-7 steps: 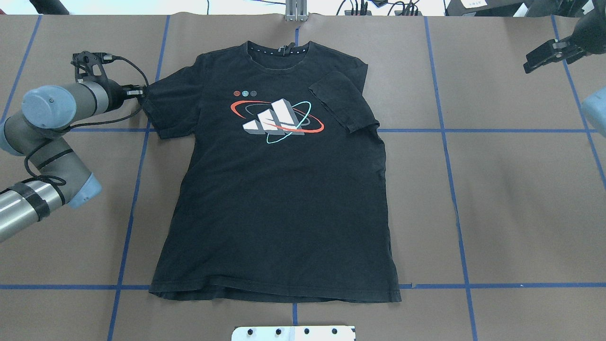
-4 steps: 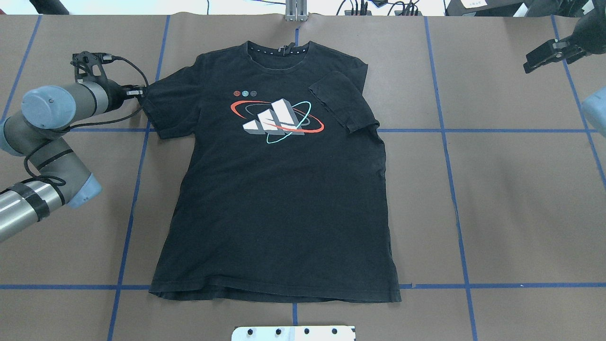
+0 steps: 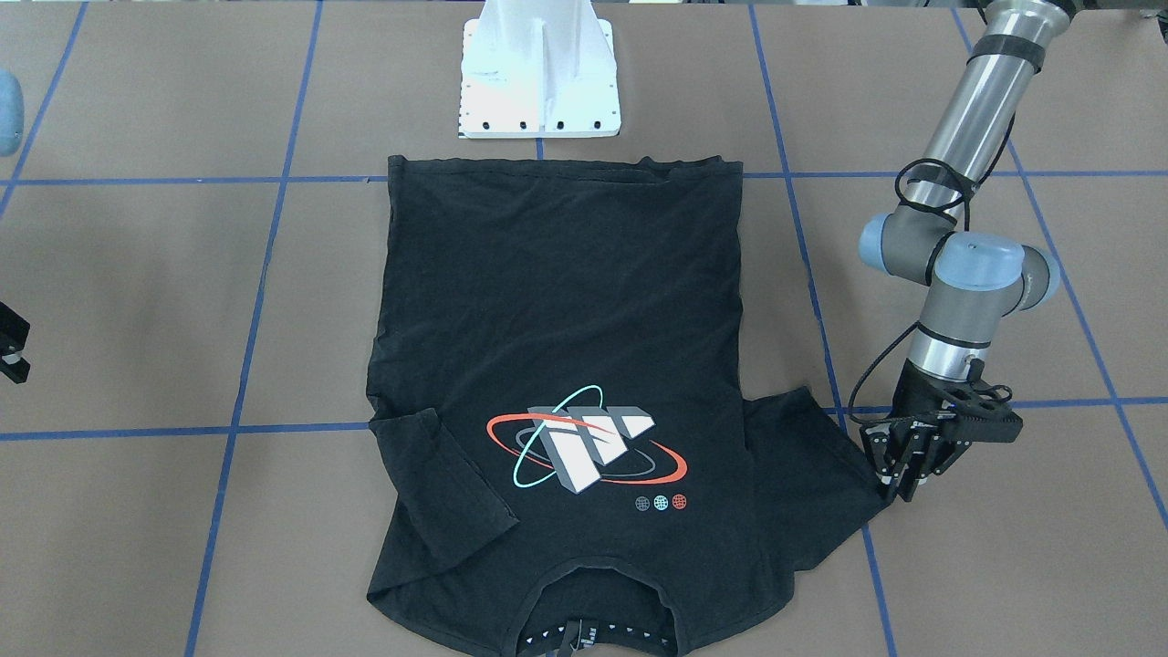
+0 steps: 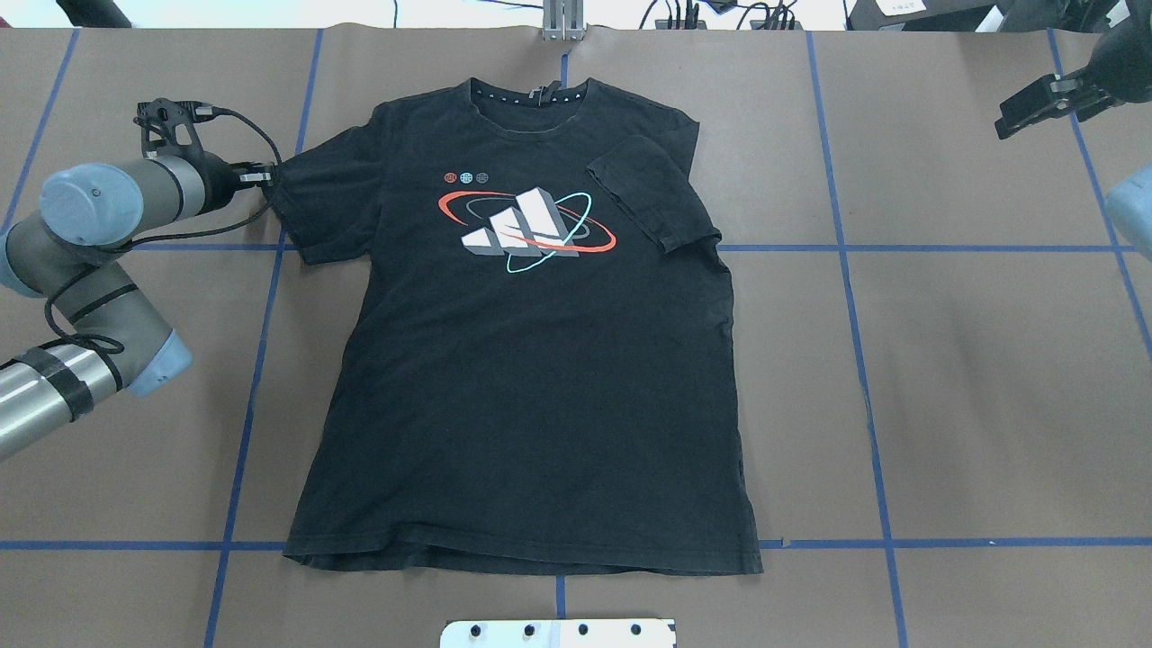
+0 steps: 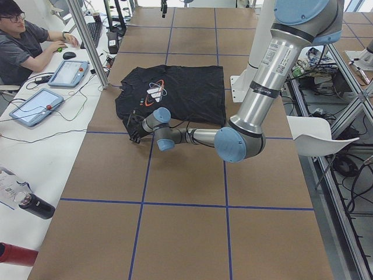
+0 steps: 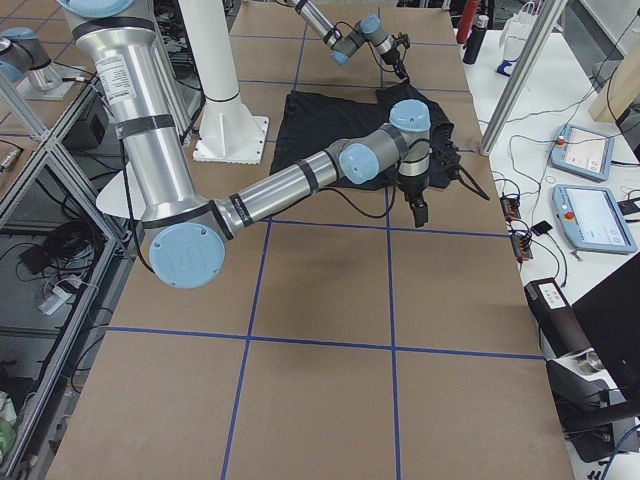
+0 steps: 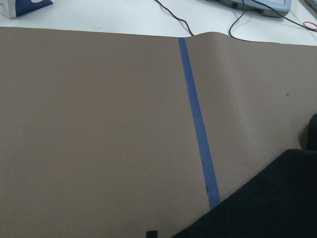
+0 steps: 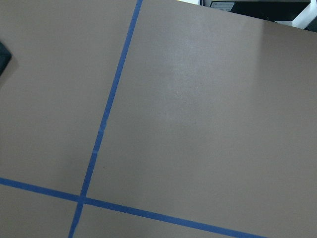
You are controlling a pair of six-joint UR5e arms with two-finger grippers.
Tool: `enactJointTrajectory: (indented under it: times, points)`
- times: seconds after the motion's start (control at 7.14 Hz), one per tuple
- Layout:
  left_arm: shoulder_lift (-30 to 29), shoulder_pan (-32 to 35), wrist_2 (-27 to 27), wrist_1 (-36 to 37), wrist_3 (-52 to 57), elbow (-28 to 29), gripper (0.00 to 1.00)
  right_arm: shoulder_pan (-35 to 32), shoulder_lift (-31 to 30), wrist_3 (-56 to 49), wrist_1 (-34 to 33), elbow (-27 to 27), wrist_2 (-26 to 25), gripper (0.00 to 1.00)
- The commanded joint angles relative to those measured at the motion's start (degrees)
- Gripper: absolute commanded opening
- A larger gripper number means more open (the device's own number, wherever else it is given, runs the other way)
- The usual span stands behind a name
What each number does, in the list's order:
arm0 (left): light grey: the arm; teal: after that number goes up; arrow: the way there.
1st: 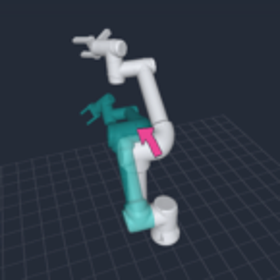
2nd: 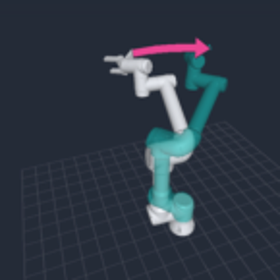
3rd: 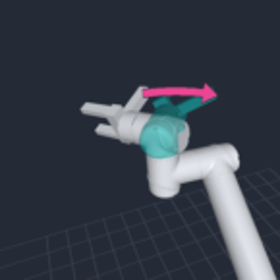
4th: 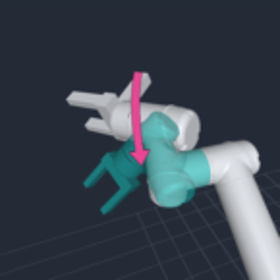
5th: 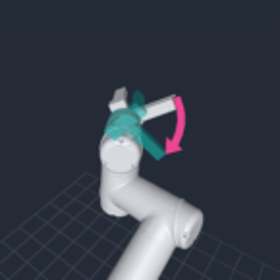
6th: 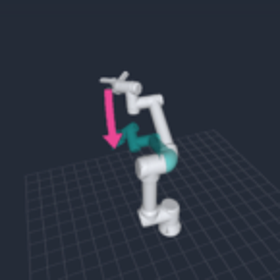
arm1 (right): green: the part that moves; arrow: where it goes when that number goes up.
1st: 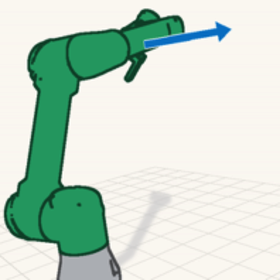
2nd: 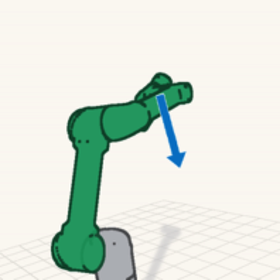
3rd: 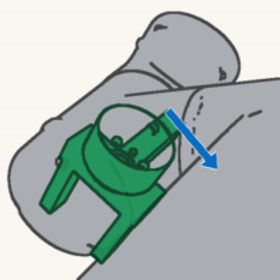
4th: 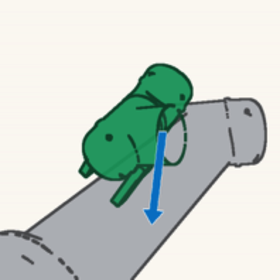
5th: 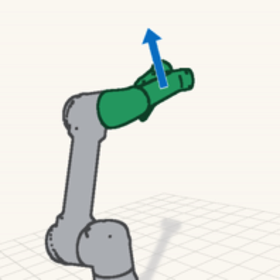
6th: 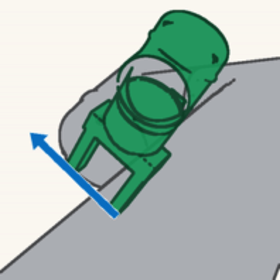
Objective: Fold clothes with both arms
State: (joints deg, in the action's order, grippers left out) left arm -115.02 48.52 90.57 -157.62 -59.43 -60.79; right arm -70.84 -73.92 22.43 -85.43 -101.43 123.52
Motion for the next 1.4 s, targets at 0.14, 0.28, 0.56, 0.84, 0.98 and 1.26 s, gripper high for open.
enactJointTrajectory:
  times: [0.14,0.28,0.56,0.84,0.98,1.26]
  points:
    - [0.3,0.0,0.2,0.1,0.2,0.1,0.35,0.0,0.0,0.1,0.0,0.0,0.0,1.00]
    - [0.3,0.0,0.2,0.1,0.3,0.1,0.35,0.0,0.0,0.1,0.0,0.0,0.0,1.00]
    - [0.2,-0.1,0.1,0.1,0.5,0.1,0.35,0.0,0.0,0.1,0.0,0.0,0.0,1.00]
    - [0.2,-0.1,0.1,0.0,0.5,0.1,0.22,0.0,0.0,0.1,0.0,0.0,0.0,1.00]
    - [0.2,-0.1,0.1,0.0,0.5,0.1,0.21,0.0,0.0,0.0,0.0,0.1,0.0,1.00]
    - [0.2,-0.1,0.1,0.0,0.2,-0.1,0.08,0.0,0.0,0.0,0.0,0.1,0.0,1.00]
